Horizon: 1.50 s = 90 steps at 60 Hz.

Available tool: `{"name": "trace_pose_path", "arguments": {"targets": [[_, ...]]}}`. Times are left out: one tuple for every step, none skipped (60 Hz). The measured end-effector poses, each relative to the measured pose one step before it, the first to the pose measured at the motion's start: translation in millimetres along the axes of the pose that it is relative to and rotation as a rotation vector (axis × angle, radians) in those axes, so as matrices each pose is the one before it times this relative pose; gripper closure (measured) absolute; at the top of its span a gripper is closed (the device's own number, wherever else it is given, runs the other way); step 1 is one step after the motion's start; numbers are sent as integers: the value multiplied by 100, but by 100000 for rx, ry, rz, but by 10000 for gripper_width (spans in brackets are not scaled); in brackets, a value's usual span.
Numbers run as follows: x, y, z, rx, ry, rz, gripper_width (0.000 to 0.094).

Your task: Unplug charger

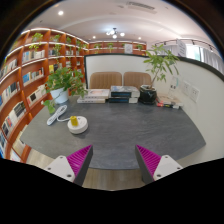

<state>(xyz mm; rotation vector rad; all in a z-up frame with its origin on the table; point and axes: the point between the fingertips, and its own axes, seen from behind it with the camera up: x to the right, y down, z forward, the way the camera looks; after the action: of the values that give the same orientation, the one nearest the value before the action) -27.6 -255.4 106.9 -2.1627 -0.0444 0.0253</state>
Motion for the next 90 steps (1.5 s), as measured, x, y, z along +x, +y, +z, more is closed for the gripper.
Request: {"name": "trace_pose_path", "arguments": {"targets": [[-257, 150, -12, -707, -747, -354, 84], [-307, 99, 14, -589, -760, -310, 84], [-395, 55, 95, -489, -804, -234, 83], [-397, 3, 149, -381, -762, -174, 83], [-552, 43, 381, -295, -800, -170, 83], [-627, -100, 389, -47, -859, -275, 82], [-1040, -87, 863, 193, -812, -317, 81], [984, -219, -1328, -107, -766, -531, 81], [-2103, -136, 1800, 251, -507, -237, 82], [-1170, -29, 1067, 179, -485, -79, 79], [-1190, 47, 1250, 135, -449, 45, 77], [-947, -90, 1106, 55, -351, 71, 73], [-1052, -139, 1028, 65, -312, 161, 73], [-2177, -136, 1790, 409, -268, 424, 72], [-957, -314, 903, 307, -68, 269, 74], [-742, -286, 863, 346, 42, 297, 78], [-621, -293, 828, 340, 170, 339, 82], [-474, -263, 743, 175, 342, 465, 84], [-388, -238, 716, 116, 467, 573, 85], [-327, -241, 675, 136, 429, 608, 91], [-406, -272, 721, 138, 292, 591, 97], [-289, -235, 660, 73, 118, 509, 106], [-193, -212, 539, 103, 173, 461, 121], [-271, -263, 598, 268, 154, 389, 136], [-218, -277, 592, 360, 120, 319, 155], [-178, -254, 587, 399, 167, 251, 176], [-150, -220, 554, 411, 274, 230, 199], [-95, -206, 563, 396, 411, 162, 224], [-47, -175, 538, 315, 556, -3, 243], [-68, -133, 509, 144, 373, -262, 264], [-84, -66, 503, -36, 211, -302, 286], [-29, -89, 500, 42, 354, 3, 306], [-53, -118, 439, 228, 349, 249, 327], [-87, -111, 388, 326, 131, 258, 354], [-88, -42, 364, 72, 81, 170, 378], [-74, 47, 292, -301, -7, 108, 409], [-17, 84, 264, -505, 103, 235, 447], [-5, 89, 210, -397, 253, 290, 484], [-7, 103, 212, -287, 169, 123, 523], [4, 233, 145, -736, 144, -109, 566], [98, -170, 80, 872, 534, -875, 601], [207, -122, 37, 655, 954, -1235, 619], [-259, 54, 37, 75, -761, -671, 715], [-4, -26, 26, 375, 433, 106, 715], [-14, 9, 2, 468, 161, 24, 715], [26, 30, -2, 394, 266, 144, 729], [17, 0, 3, 463, 102, -26, 739], [-57, -2, 48, 508, 67, 13, 740], [76, 27, -60, 282, -11, -11, 766], [14, 1, -20, 203, 86, -53, 768], [4, 21, 14, -53, 73, -99, 769], [9, 8, 52, -143, 104, -499, 795], [-12, 26, 29, -472, 145, -691, 796], [-31, 45, 7, -694, 127, -572, 798], [9, -31, 8, -648, 69, -718, 822], [11, 32, 55, -904, 68, -357, 822], [-19, 48, 30, -1172, -50, -23, 825], [6, -26, 30, -1219, -514, 239, 835], [-23, 71, 30, -1838, -630, 432, 835], [-81, -8, 25, -2111, -1134, 537, 848], [-81, 9, -46, -2575, -1454, 970, 849], [-65, -112, -112, -2494, -1997, 2240, 848], [47, -1043, -495, 896, -2176, 3482, 851], [361, -2062, -321, 2442, -814, 3064, 851], [558, -2010, -1187, 5791, 239, 1711, 851], [574, -2075, -1330, 4146, 1634, -481, 851], [816, -2398, -984, 4612, 1406, -1923, 851], [914, -2722, -543, 5149, 609, -2073, 851], [562, -2367, -875, 4225, 12, -1998, 851], [551, -2158, -754, 3801, -360, -1482, 851], [541, -1927, -650, 3363, -364, -1046, 850], [621, -1628, -537, 2664, -134, -699, 850], [1067, -2531, -655, 1584, 470, -681, 851], [539, -74, -121, 1312, 549, -406, 851], [916, -600, -276, 968, 1010, -834, 851], [953, -394, -206, 599, 1265, -711, 852], [1014, -248, -158, 322, 1403, -431, 852], [1124, -153, -217, -22, 1331, 3, 853], [923, 171, -62, -259, 1294, 298, 853], [843, 309, 6, -529, 1157, 425, 853], [856, -58, 159, -876, 1025, 381, 853], [750, 660, 130, -1350, 998, 349, 851], [757, 821, 194, -1692, 1001, 140, 852], [711, 923, 244, -1856, 956, 81, 851], [627, 1016, 315, -2056, 716, 161, 851], [531, 1100, 334, -2242, 407, 361, 851], [278, 1966, 120, -1729, 349, 478, 851], [660, 745, 556, -2592, -369, 695, 851], [360, 1106, 432, -2424, -266, 692, 851], [81, 1297, 354, -2352, -316, 605, 851]]}}
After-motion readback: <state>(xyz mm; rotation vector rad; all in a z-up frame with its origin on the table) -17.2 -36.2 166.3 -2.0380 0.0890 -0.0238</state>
